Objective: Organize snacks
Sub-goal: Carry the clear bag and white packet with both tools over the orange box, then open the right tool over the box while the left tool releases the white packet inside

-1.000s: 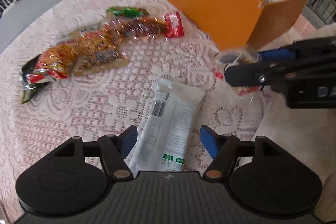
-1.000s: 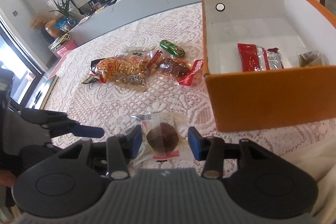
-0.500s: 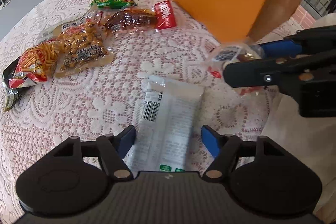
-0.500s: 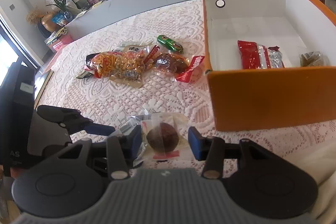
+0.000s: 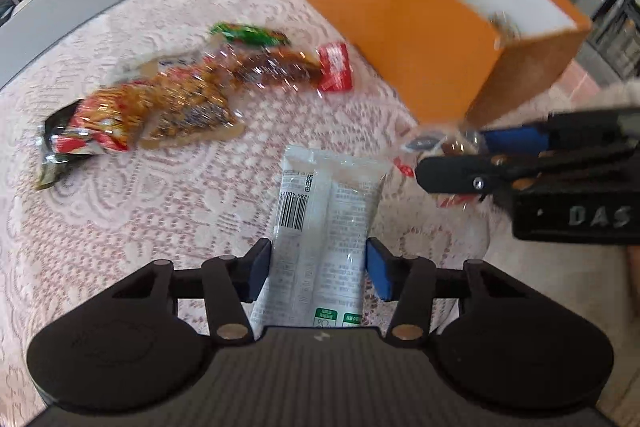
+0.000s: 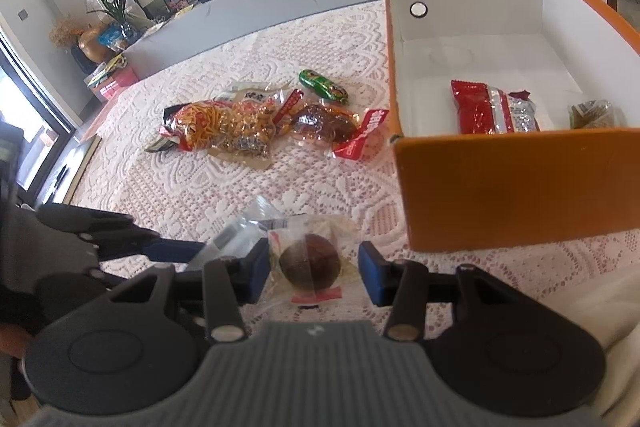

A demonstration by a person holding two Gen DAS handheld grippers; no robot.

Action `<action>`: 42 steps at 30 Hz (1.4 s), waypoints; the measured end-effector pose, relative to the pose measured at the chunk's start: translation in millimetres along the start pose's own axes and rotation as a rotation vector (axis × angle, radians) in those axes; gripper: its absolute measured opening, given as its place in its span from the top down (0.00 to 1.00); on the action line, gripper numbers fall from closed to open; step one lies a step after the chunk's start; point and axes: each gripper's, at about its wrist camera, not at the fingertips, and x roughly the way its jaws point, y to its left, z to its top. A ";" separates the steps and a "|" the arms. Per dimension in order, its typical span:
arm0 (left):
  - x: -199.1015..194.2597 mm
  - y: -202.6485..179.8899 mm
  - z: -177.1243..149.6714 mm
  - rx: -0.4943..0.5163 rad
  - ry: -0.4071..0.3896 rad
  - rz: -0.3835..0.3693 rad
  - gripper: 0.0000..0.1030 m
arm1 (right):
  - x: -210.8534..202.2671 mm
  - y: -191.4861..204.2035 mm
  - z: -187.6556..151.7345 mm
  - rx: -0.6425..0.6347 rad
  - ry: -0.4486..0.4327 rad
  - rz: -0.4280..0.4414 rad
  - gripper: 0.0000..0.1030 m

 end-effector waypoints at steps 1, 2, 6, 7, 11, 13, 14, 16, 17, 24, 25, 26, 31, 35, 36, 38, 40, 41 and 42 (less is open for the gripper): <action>-6.2 2.0 1.0 -0.019 -0.009 0.002 0.44 | -2.3 0.2 -0.4 0.000 -0.010 0.001 0.55; -13.1 4.1 2.0 -0.040 -0.020 0.000 0.44 | -4.1 0.7 -1.0 -0.001 -0.018 0.002 0.55; -43.9 6.9 9.2 -0.099 -0.091 -0.022 0.44 | -20.9 6.5 0.4 -0.019 -0.061 0.015 0.55; -52.1 6.1 12.5 -0.105 -0.111 -0.029 0.44 | -26.8 7.5 1.4 -0.024 -0.076 0.017 0.55; -82.0 -1.9 37.4 -0.124 -0.196 -0.054 0.44 | -60.1 4.5 10.9 -0.023 -0.157 0.013 0.55; -95.7 -12.0 53.9 -0.114 -0.242 -0.049 0.44 | -78.5 -3.1 20.3 -0.016 -0.198 -0.010 0.55; -102.0 -17.3 63.2 -0.107 -0.263 -0.056 0.44 | -87.0 -7.3 25.2 -0.020 -0.218 -0.034 0.55; -109.4 -27.0 82.2 -0.097 -0.292 -0.092 0.44 | -102.3 -18.6 35.4 -0.031 -0.255 -0.088 0.55; -112.0 -33.1 92.7 -0.088 -0.302 -0.112 0.44 | -107.4 -24.6 39.8 -0.035 -0.266 -0.115 0.55; -91.8 -87.1 156.9 0.026 -0.292 -0.153 0.44 | -123.0 -71.6 69.3 -0.050 -0.248 -0.250 0.55; -83.8 -94.5 163.9 0.042 -0.279 -0.153 0.44 | -122.6 -76.3 72.5 -0.058 -0.238 -0.260 0.55; -74.8 -100.8 170.1 0.061 -0.266 -0.146 0.44 | -121.1 -81.1 75.9 -0.067 -0.225 -0.268 0.55; -35.2 -122.0 194.5 0.126 -0.198 -0.101 0.44 | -99.4 -102.3 88.4 -0.125 -0.152 -0.296 0.55; -7.8 -130.1 204.8 0.175 -0.145 -0.074 0.44 | -78.7 -118.8 95.6 -0.146 -0.084 -0.285 0.56; -5.7 -128.9 204.0 0.194 -0.132 -0.069 0.44 | -71.8 -122.0 99.3 -0.153 -0.067 -0.281 0.56; 6.6 -132.7 206.1 0.227 -0.100 -0.045 0.44 | -60.3 -127.0 103.3 -0.158 -0.036 -0.266 0.56; 17.7 -139.3 208.8 0.271 -0.084 -0.020 0.44 | -49.6 -129.7 105.9 -0.170 -0.009 -0.254 0.56; 22.9 -141.6 210.3 0.291 -0.078 -0.011 0.43 | -44.1 -130.2 106.4 -0.183 0.004 -0.250 0.56; 28.2 -143.3 211.8 0.306 -0.073 -0.003 0.43 | -39.8 -130.7 106.5 -0.192 0.015 -0.249 0.56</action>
